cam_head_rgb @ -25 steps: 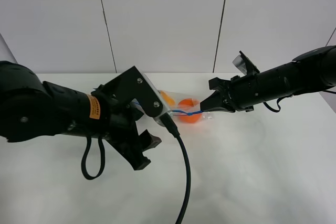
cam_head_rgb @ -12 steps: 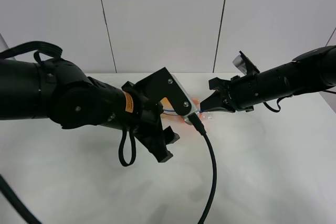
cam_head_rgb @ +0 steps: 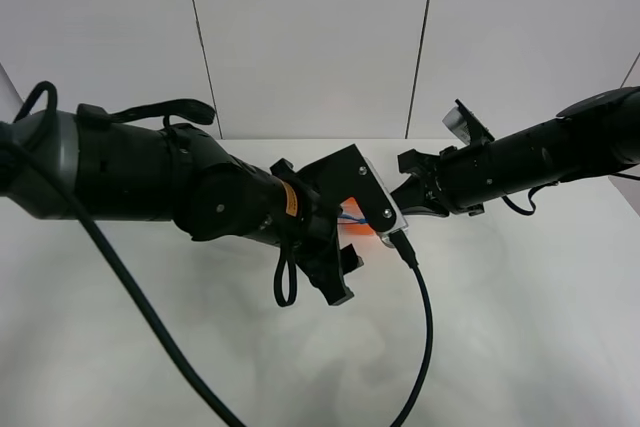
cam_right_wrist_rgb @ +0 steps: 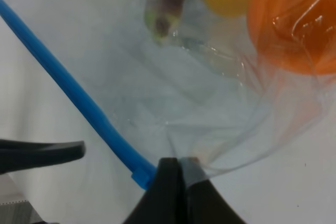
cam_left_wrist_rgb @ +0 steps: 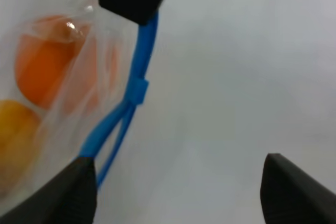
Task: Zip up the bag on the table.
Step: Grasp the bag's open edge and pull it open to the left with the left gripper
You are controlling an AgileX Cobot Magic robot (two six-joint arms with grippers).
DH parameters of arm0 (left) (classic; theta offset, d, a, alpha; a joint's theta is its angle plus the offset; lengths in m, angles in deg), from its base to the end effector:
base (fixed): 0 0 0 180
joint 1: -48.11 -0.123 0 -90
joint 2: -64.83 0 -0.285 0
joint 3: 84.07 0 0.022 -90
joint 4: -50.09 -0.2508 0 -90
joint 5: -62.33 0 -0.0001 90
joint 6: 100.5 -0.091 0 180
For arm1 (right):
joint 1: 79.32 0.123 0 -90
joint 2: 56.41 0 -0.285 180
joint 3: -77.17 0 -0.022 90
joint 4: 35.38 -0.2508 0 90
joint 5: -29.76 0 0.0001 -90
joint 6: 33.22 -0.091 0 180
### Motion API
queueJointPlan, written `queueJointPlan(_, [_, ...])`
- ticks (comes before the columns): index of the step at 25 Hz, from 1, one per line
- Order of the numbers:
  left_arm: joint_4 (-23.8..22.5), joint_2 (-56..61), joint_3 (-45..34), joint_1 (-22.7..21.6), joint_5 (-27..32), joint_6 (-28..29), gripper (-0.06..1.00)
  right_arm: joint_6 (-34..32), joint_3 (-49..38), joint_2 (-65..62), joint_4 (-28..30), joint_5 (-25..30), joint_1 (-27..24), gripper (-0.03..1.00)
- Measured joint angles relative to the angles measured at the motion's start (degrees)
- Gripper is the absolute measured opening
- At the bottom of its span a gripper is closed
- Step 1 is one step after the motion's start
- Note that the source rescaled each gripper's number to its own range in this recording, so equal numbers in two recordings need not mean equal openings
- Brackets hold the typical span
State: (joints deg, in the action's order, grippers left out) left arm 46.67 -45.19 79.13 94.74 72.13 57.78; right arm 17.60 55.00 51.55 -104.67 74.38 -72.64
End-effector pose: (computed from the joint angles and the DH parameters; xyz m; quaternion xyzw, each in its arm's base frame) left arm 0.2575 -0.2712 0.1919 0.5428 0.7541 -0.0645 0.3641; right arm 0.3195 0.0977 0.1903 -0.0569 0.9061 0.3727 0.1918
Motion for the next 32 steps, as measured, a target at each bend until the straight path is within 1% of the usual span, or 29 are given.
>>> queueJointPlan(9, [-0.26,-1.19,1.10,0.00,-3.69,-1.77,0.94,-0.79,0.00,0.00,0.85,0.00,0.00,0.00])
queueJointPlan(13, [-0.26,-1.19,1.10,0.00,-4.83,-2.22,0.94,-1.21,0.00,0.00,0.85,0.81,0.00,0.00])
queueJointPlan(20, [-0.39,-1.19,1.10,0.00,-5.43,-2.49,0.94,-1.26,0.00,0.00,0.85,2.22,0.00,0.00])
queueJointPlan(27, [-0.39,-1.32,1.10,0.00,-5.46,-2.49,0.94,-1.26,0.00,0.00,0.85,2.32,0.00,0.00])
queueJointPlan(32, [-0.39,-3.66,1.17,0.00,-6.68,-2.73,0.94,-1.17,0.00,0.00,0.85,2.32,0.00,0.00])
